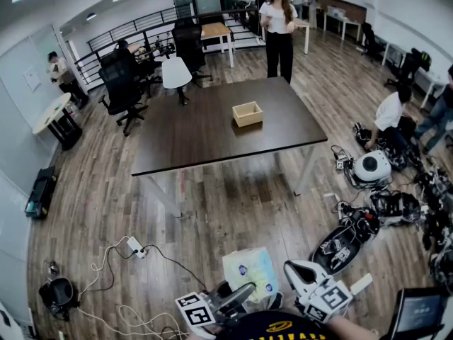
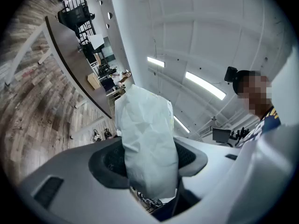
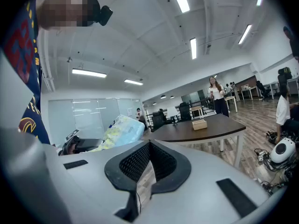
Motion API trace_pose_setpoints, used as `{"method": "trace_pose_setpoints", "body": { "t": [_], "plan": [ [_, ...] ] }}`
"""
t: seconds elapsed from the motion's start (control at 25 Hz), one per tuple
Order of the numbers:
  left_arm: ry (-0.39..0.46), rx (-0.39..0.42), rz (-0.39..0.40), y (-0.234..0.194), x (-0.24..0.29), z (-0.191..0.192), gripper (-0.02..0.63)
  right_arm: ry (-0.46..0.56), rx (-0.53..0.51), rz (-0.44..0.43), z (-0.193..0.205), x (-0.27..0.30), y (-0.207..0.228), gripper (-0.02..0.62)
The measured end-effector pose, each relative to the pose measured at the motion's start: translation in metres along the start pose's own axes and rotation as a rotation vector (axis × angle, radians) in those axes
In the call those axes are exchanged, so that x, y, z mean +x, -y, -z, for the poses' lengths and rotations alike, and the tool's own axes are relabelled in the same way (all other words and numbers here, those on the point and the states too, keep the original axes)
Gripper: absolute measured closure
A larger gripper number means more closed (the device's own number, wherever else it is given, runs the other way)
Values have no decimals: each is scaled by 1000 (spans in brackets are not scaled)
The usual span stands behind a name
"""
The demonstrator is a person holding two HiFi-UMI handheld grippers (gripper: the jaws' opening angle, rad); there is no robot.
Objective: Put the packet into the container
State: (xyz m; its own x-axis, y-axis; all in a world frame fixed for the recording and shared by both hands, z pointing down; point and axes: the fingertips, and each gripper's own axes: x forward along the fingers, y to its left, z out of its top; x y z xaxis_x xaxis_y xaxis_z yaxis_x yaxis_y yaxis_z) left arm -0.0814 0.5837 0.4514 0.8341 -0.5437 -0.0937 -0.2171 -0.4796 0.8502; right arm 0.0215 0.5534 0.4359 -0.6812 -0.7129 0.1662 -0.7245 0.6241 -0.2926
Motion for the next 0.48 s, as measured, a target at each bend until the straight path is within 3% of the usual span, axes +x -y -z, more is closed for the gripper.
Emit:
{"method": "trace_pose_setpoints", "body": {
  "t": [0.16, 0.48],
  "plan": [
    [-4, 36, 21, -3, 12, -15, 362, 15, -8, 4, -6, 10, 10, 584],
    [12, 32, 20, -6, 8, -19, 362, 65, 66, -29, -10, 11, 9, 583]
  ]
}}
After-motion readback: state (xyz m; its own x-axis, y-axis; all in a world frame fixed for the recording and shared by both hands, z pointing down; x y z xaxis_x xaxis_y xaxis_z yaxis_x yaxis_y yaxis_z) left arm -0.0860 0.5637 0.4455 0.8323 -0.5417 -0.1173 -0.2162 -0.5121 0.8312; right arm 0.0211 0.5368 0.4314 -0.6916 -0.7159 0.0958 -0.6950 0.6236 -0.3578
